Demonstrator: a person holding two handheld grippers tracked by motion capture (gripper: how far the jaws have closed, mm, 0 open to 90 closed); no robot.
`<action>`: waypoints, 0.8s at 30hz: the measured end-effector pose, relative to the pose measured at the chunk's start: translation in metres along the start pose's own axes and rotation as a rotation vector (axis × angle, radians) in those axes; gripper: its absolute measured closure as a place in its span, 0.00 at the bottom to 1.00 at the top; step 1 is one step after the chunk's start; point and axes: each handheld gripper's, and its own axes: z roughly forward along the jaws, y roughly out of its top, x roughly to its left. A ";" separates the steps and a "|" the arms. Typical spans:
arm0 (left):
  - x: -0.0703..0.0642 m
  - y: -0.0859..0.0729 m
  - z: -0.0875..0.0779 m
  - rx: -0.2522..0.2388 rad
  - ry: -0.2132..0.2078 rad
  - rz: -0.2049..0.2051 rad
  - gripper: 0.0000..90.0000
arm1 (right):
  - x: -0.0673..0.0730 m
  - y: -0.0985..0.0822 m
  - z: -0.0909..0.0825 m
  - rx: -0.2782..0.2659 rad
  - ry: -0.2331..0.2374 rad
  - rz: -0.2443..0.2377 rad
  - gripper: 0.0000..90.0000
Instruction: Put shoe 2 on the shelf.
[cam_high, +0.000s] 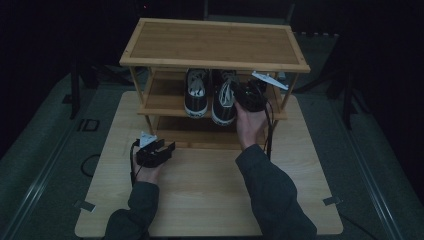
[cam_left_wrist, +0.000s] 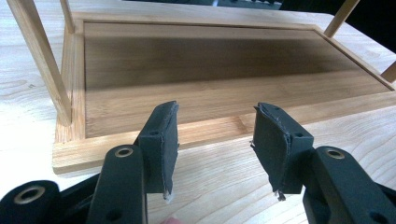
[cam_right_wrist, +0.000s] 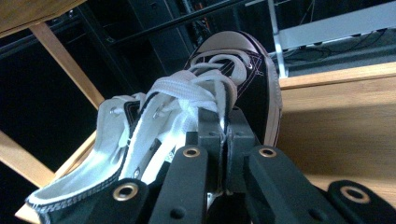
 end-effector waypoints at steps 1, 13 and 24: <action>0.000 0.000 0.000 0.001 -0.001 0.000 0.56 | 0.002 -0.001 0.003 -0.008 -0.008 -0.001 0.98; 0.001 0.001 -0.001 -0.007 -0.003 -0.007 0.56 | 0.007 -0.005 0.013 -0.044 -0.090 -0.012 0.98; 0.000 0.001 -0.001 -0.006 -0.005 -0.008 0.56 | 0.003 -0.013 0.022 -0.033 -0.078 0.039 0.98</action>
